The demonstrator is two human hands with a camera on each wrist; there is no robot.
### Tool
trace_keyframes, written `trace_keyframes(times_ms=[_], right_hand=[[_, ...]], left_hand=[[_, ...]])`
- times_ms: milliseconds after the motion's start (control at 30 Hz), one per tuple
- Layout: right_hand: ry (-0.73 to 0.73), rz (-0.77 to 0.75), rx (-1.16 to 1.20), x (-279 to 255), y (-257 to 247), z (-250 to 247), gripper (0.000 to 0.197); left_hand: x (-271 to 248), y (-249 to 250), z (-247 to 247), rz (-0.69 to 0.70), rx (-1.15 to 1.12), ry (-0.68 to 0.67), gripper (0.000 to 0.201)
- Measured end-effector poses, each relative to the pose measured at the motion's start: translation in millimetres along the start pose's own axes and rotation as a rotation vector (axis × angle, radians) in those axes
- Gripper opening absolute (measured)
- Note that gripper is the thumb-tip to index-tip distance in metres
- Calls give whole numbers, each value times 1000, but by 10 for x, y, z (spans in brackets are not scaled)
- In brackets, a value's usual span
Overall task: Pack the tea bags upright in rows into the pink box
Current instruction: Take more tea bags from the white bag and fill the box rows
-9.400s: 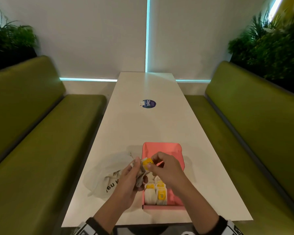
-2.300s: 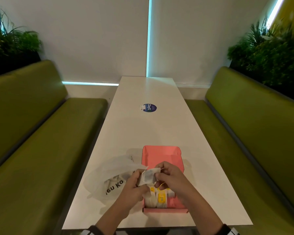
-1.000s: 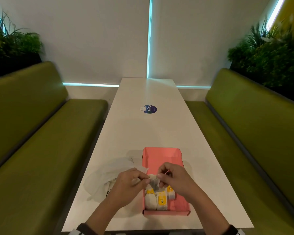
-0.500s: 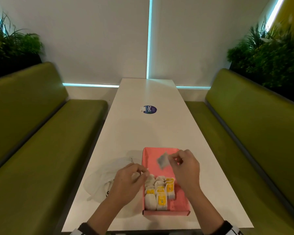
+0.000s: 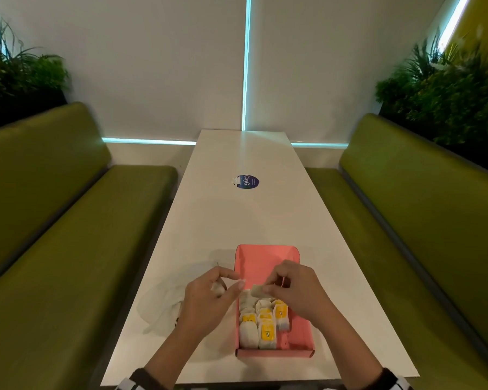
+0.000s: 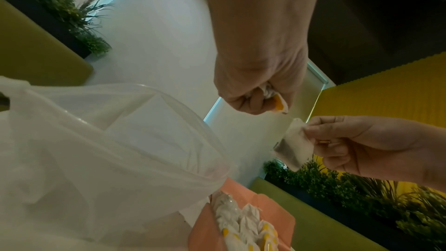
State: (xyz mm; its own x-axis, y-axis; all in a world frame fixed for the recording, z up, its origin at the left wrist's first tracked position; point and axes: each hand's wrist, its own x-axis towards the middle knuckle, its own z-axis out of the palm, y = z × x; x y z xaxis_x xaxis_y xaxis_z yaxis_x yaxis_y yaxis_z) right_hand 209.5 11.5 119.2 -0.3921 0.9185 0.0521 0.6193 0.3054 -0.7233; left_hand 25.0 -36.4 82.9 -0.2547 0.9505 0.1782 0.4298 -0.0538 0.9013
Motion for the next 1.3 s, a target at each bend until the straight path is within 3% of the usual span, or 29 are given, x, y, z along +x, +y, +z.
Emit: trace_keyframes(times_ms=[100, 233, 367, 400, 500, 633, 733, 867, 933, 1033, 1200, 1300], right_hand=[[63, 29, 183, -17, -25, -6, 15], [10, 84, 343, -35, -43, -30, 7], [235, 85, 243, -21, -45, -8, 22], [183, 82, 257, -32, -54, -19, 20], [-163, 74, 342, -94, -102, -26, 10], [-62, 67, 273, -70, -87, -10, 10], [-65, 49, 288, -72, -78, 45, 9], [-20, 69, 320, -78, -89, 74, 6], [-77, 52, 318, -89, -108, 70, 6], [-191, 32, 261, -109, -108, 67, 21], [-78, 13, 246, -83, -88, 88, 13], [-76, 7, 260, -77, -89, 98, 13]], left_hand=[[3, 11, 6, -20, -31, -16, 13], [12, 2, 12, -38, -54, -67, 15], [-3, 38, 5, -57, -173, -130, 15], [-11, 53, 3, -54, -205, -146, 14], [-19, 44, 10, -9, -209, -168, 10], [-56, 49, 28, -5, -241, -214, 23], [-78, 95, 40, -29, -222, -256, 29], [-54, 84, 70, -29, -219, -198, 10], [-52, 71, 74, -13, -188, -185, 2], [-48, 57, 73, -15, -175, -161, 4], [-87, 135, 73, 2, -206, -210, 14], [-105, 168, 79, 17, -217, -181, 2]])
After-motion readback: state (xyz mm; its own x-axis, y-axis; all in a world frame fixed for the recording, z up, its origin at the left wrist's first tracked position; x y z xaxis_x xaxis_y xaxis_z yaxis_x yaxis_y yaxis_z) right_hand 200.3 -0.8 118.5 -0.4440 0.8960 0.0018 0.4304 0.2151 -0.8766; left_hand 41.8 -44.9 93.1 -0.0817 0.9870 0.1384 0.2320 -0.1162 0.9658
